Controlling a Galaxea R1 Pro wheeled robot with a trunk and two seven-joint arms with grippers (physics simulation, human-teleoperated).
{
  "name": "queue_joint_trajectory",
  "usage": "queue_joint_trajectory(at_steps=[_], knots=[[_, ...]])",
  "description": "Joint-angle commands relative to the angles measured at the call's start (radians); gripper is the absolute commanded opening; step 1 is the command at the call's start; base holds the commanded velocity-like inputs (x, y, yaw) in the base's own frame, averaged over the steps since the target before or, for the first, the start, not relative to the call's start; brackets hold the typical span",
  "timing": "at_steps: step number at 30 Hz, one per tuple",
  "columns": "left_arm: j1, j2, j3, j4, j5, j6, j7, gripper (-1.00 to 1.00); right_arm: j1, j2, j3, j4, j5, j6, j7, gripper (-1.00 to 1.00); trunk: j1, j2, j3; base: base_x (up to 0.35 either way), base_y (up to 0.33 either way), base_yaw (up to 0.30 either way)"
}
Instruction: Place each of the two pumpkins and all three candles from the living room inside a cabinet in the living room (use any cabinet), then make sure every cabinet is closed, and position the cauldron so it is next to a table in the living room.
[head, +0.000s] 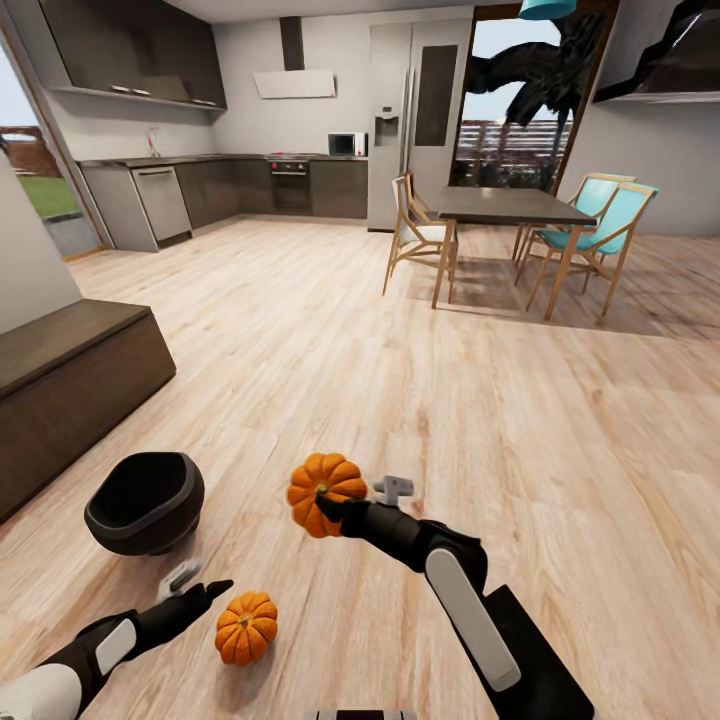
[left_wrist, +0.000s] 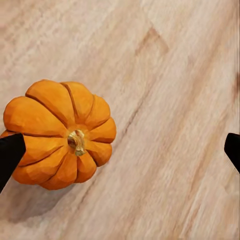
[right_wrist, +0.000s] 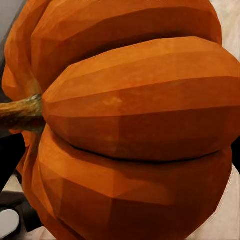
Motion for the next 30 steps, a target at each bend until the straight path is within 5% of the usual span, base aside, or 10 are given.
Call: queue_joint_trajectory(at_steps=[1,20,30], knots=[[0.0,0.0,0.007,-0.006,0.001,0.011,-0.004,1.0,-0.001,0.001,0.002,0.0,-0.01,0.002,-0.004,-1.0,0.0,0.0,-0.001,0.0,0.0,0.0],[0.0,0.0,0.011,-0.113,0.008,0.072,0.002,1.0,-0.003,0.0,0.004,0.002,-0.012,0.002,0.003,-1.0,0.007,-0.004,-0.063,0.0,0.0,0.0],[0.0,-0.002,0.044,-0.143,0.035,0.073,0.013,1.0,-0.003,0.0,0.004,0.002,-0.012,0.002,0.003,-1.0,0.01,-0.006,-0.09,0.0,0.0,0.0]])
